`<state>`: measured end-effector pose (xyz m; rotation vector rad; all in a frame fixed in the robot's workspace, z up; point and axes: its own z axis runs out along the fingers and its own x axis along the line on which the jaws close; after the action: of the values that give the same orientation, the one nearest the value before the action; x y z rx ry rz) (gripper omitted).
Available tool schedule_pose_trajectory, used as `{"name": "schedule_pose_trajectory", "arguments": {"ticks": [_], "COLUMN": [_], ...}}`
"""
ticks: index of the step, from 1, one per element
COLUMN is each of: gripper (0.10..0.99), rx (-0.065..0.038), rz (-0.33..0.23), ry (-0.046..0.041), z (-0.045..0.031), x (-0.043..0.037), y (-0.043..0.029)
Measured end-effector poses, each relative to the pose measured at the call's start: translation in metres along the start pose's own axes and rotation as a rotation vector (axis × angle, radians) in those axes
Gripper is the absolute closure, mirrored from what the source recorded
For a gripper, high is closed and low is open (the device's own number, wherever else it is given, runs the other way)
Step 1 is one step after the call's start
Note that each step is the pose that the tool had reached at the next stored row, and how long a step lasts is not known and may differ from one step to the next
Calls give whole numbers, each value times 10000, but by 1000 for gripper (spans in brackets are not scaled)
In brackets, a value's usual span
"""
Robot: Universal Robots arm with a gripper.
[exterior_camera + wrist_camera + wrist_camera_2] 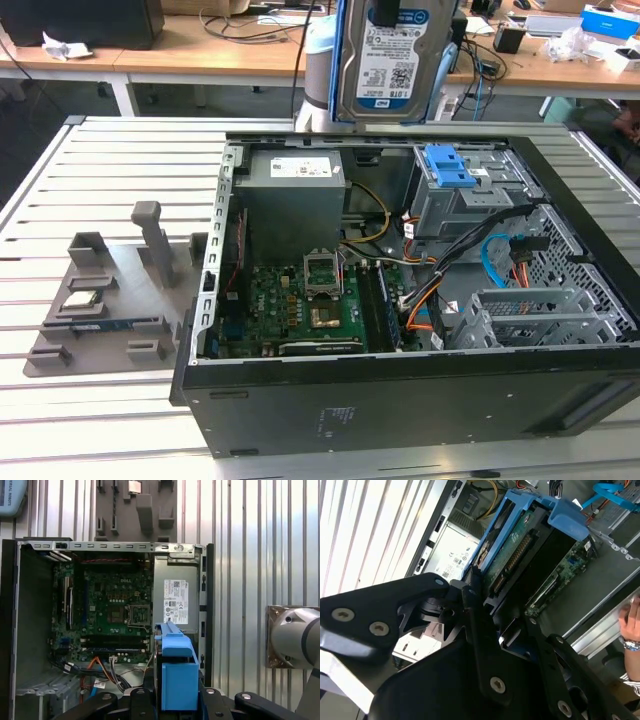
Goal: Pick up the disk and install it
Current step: 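Pick up the disk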
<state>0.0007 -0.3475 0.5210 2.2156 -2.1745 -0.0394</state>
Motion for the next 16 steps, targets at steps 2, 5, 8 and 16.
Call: {"name": "schedule_pose_trajectory", "arguments": {"ticks": [2,5,8,16], "gripper": [722,722,722,722], "rx": [0,0,-1,-1], "rz": [0,0,0,1], "ry": [1,4,7,14], "z": [1,4,5,11], "x": [25,84,119,220], "y": [1,1,2,4]}}
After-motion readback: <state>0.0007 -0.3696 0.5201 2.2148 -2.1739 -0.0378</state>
